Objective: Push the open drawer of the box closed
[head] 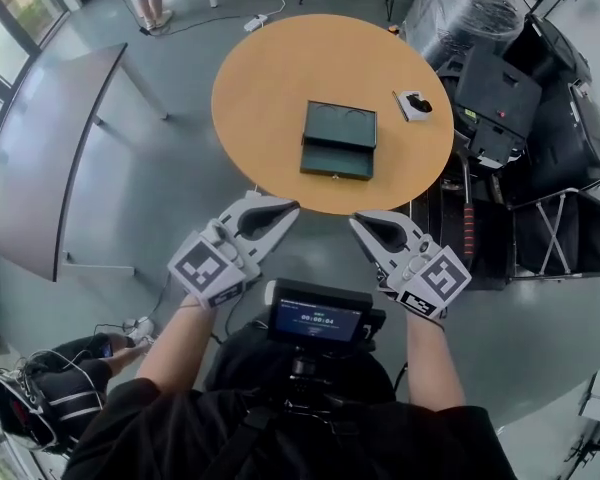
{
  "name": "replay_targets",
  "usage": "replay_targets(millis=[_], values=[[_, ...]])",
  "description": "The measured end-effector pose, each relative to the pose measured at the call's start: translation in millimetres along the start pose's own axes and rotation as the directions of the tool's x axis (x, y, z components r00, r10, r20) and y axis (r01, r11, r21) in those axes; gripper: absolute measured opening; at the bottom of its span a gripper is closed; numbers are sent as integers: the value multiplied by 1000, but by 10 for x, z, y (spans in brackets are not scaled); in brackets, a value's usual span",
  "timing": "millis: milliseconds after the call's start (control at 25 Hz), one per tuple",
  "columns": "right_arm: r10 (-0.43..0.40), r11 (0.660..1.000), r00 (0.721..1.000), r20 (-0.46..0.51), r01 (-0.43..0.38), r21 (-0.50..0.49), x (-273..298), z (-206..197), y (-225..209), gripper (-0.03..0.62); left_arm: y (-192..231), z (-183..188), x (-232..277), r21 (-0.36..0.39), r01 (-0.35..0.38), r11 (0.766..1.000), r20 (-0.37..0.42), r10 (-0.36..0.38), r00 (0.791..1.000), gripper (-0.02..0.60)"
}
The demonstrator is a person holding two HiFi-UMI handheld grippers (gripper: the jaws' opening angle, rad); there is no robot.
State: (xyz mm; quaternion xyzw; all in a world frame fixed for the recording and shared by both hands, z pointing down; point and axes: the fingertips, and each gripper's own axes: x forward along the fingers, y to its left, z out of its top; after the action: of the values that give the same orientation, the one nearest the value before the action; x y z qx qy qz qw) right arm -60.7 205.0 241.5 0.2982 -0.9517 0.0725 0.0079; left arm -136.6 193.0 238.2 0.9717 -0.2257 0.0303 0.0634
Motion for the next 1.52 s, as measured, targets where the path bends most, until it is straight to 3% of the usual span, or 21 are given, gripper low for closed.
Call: replay_targets(millis=[280, 520, 720, 1080, 1320, 1520], values=[[-60, 998, 998, -9, 60, 12, 428, 5, -330, 9, 543, -1, 139, -13, 60, 998, -9, -60, 998, 37], [-59, 998, 998, -19, 60, 31, 447, -172, -779, 11, 783, -119, 552, -33, 67, 997, 13, -66, 998, 37], [-16, 999, 1000, -15, 17, 49, 344, -354, -1371, 14, 936, -266, 1088, -12, 9, 1000, -27, -9, 1000, 37], [94, 988, 993, -71, -84, 126, 196, -663, -2469, 23, 1179, -300, 2089, 6, -118, 993, 54, 118, 992, 37], [133, 975, 986, -99, -112, 194, 211, -946, -2888, 28, 1350, -509, 2497, 23, -166, 986, 56, 164, 985, 37], [123, 959, 984, -127, -85, 269, 344, -1269, -3064, 35, 1529, -820, 2667, 35, -166, 985, 23, 166, 986, 37]])
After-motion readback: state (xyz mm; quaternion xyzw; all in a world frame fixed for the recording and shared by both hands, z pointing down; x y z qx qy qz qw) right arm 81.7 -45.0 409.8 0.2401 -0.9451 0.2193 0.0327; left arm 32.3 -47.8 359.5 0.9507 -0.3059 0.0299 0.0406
